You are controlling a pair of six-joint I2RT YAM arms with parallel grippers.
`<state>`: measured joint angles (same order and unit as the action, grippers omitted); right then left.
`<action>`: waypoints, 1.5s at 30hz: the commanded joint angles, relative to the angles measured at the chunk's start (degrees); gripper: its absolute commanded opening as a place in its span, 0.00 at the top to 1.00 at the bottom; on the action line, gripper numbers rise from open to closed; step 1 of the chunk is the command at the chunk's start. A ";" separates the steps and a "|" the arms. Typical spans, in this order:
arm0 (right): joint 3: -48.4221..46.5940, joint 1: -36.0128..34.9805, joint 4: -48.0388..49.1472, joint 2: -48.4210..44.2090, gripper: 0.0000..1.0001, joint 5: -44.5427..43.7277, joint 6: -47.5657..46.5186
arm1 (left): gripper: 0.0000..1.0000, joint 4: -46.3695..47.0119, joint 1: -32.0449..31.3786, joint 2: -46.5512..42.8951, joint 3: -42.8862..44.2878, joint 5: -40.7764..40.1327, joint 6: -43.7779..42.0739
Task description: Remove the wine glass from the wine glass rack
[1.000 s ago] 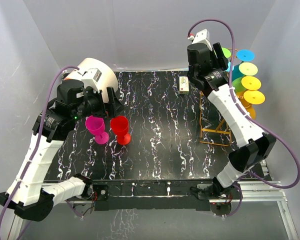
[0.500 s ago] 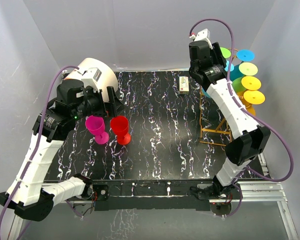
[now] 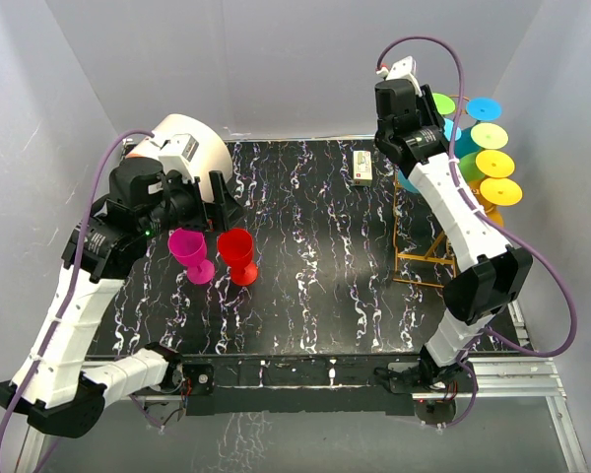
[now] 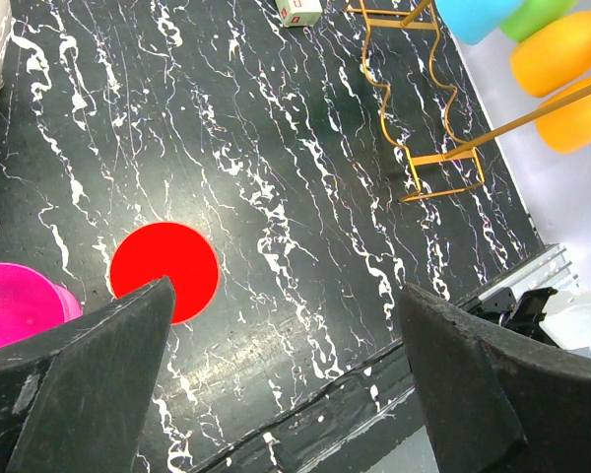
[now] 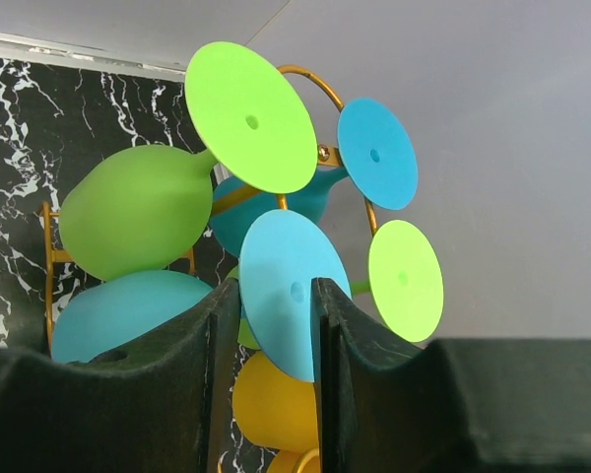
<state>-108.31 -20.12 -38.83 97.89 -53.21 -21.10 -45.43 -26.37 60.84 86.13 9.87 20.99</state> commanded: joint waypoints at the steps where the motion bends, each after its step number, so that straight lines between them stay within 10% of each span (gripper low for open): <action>1: -3.52 0.28 2.15 0.20 0.68 -0.76 0.05 | 0.05 0.18 0.11 -1.40 -0.26 -0.24 -0.78; 45: -4.58 -2.61 4.63 -2.44 0.98 -2.59 -5.18 | 0.05 1.09 0.09 -1.57 -0.78 1.29 0.19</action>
<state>-110.02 -22.06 -38.28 97.97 -54.28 -25.50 -45.36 -26.37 60.51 85.36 10.11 21.04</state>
